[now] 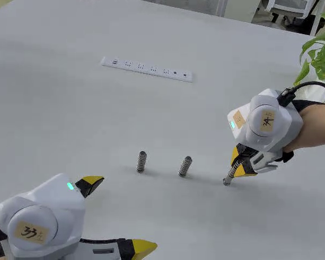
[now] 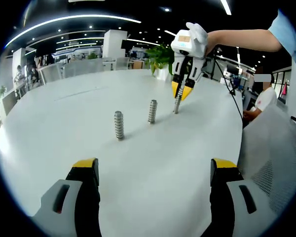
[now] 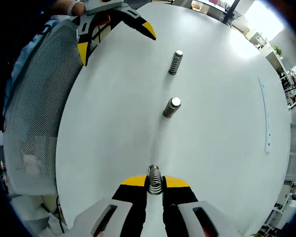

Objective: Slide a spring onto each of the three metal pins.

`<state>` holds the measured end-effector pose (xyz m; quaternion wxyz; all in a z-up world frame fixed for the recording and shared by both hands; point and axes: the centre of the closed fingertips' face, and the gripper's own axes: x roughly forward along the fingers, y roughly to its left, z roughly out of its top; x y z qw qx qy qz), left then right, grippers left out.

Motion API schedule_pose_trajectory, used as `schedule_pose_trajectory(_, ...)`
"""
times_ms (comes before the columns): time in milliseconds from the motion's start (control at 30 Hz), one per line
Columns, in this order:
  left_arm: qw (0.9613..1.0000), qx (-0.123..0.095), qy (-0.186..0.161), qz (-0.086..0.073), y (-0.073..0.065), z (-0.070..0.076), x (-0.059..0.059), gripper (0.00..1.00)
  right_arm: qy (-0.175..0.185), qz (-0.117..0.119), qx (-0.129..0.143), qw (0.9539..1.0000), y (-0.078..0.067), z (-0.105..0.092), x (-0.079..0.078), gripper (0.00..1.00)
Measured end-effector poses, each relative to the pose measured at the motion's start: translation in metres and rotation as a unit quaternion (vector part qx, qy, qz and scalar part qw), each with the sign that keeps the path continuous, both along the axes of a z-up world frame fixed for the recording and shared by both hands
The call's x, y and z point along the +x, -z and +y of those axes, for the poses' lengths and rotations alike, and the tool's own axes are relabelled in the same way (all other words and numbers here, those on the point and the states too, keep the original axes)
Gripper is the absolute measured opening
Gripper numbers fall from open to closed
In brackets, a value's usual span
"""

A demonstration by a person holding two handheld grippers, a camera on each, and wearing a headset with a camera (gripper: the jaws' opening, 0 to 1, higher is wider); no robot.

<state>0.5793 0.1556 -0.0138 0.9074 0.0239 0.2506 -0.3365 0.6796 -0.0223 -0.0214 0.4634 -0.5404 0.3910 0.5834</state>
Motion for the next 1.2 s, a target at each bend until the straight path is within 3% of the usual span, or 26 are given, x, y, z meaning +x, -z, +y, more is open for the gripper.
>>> schedule_pose_trajectory(467,0.9999,-0.004,-0.013,0.009,0.005,0.006,-0.004,0.91,0.002,0.007,-0.012,0.9999,0.019,0.000,-0.001,0.08)
schedule_pose_trajectory(933,0.9999,-0.005,-0.014,0.008,0.005,0.004,-0.003,0.91,0.006,0.011,-0.009,0.9999,0.021,0.000,-0.002,0.09)
schedule_pose_trajectory(1067,0.9999,-0.006,-0.014,0.006,0.004,0.004,-0.002,0.91,0.018,0.015,0.001,0.9997,0.021,0.002,-0.003,0.15)
schedule_pose_trajectory(1200,0.9999,-0.005,-0.014,0.005,0.003,0.004,-0.002,0.91,0.032,0.015,0.012,0.9993,0.020,0.003,-0.002,0.28)
